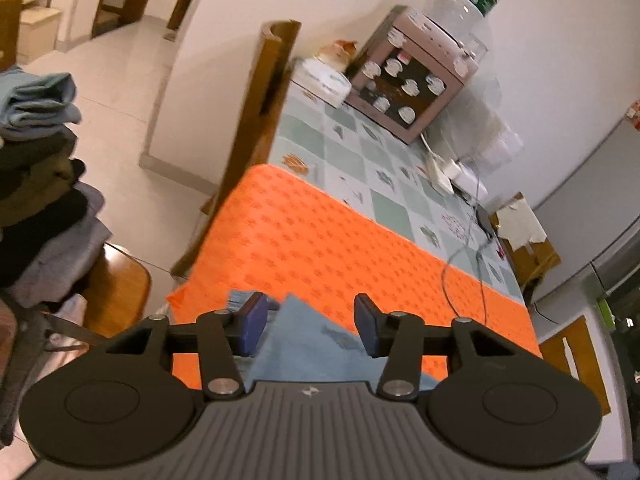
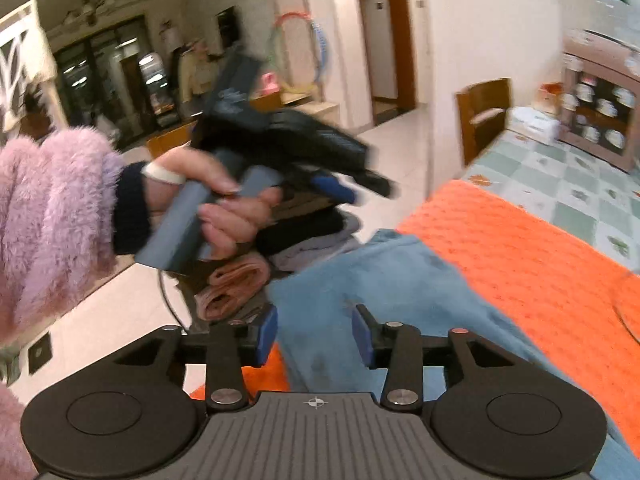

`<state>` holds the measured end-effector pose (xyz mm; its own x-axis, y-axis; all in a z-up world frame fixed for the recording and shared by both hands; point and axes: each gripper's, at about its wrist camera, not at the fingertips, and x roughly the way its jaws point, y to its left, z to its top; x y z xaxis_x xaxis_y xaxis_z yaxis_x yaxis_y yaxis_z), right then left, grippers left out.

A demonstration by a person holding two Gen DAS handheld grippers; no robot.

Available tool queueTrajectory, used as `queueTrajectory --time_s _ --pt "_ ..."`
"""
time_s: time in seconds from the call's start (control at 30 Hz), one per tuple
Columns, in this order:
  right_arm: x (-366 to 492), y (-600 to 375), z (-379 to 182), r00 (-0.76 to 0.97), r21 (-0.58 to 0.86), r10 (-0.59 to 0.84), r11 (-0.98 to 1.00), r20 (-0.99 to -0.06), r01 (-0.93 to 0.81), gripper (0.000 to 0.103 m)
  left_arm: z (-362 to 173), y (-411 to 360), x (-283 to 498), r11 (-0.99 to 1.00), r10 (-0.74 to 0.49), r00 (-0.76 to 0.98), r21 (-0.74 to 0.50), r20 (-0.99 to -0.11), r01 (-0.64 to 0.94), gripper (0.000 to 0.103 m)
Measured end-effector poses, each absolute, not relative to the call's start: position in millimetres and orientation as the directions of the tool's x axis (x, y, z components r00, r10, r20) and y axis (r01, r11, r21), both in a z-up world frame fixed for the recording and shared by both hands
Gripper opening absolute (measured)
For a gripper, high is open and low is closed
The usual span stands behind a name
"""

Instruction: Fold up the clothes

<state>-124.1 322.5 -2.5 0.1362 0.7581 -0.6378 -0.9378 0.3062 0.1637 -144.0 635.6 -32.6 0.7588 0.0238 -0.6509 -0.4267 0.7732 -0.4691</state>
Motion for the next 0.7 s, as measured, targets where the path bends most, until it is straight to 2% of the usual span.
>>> queueTrajectory --time_s 0.2,0.4,0.7 --pt "-93 262 -2 0.280 0.144 0.695 0.485 -0.662 -0.862 0.047 -33 609 -157 0.818 0.033 0.727 -0.400 -0.686 -0.414 0.055" --pt "-63 204 -17 0.385 0.125 0.589 0.644 -0.710 -0.755 0.047 -62 576 -160 0.838 -0.004 0.686 -0.377 -0.727 -0.395 0.055" --pt "-41 136 -56 0.468 0.119 0.464 0.794 -0.752 -0.596 0.047 -99 563 -144 0.858 0.004 0.633 -0.322 -0.774 -0.400 0.055"
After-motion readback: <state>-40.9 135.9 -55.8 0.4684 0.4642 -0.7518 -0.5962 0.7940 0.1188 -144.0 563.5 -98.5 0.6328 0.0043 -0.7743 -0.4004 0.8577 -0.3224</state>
